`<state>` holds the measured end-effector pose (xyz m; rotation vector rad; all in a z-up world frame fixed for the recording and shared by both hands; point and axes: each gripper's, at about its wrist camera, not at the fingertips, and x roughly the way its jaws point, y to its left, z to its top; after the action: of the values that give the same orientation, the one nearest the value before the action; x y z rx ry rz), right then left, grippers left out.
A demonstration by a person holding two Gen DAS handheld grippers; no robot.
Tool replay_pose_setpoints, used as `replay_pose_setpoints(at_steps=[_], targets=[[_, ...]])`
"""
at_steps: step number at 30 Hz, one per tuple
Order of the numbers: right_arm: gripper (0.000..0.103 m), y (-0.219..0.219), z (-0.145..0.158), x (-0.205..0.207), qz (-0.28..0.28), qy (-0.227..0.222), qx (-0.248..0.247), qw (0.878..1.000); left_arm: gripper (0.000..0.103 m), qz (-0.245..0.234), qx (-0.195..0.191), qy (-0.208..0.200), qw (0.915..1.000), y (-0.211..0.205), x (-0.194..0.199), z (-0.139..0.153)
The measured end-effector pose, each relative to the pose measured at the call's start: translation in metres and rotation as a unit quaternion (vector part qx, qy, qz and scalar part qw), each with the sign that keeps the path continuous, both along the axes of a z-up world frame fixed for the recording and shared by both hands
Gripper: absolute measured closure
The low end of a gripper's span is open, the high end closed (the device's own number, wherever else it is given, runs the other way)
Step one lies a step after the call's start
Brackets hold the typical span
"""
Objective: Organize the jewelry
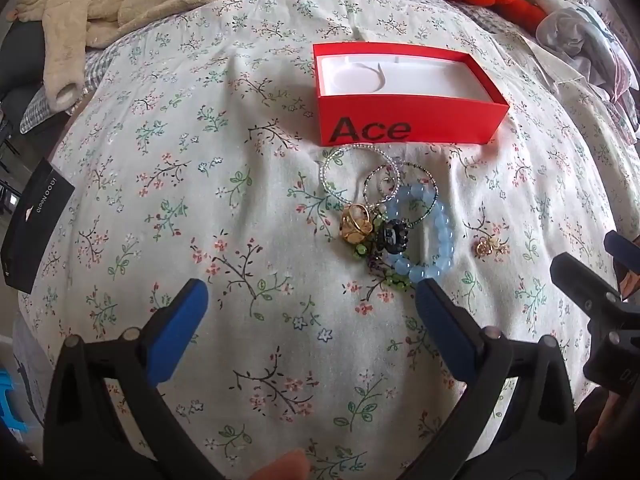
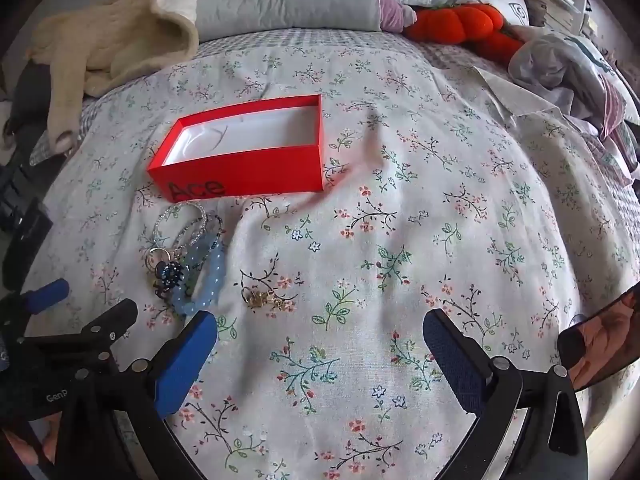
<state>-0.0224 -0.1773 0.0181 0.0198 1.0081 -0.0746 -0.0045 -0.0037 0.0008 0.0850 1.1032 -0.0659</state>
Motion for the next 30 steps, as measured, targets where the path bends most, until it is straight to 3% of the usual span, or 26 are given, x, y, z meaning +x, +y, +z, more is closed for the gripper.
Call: replay_pose_setpoints(at_steps=[30], targets=[[0.000,0.004,0.004,-0.002,0.004,-0.009,-0.001,1.000,0.000,-0.004,-0.010,-0.014,0.9998,0.004,-0.004,0.010]])
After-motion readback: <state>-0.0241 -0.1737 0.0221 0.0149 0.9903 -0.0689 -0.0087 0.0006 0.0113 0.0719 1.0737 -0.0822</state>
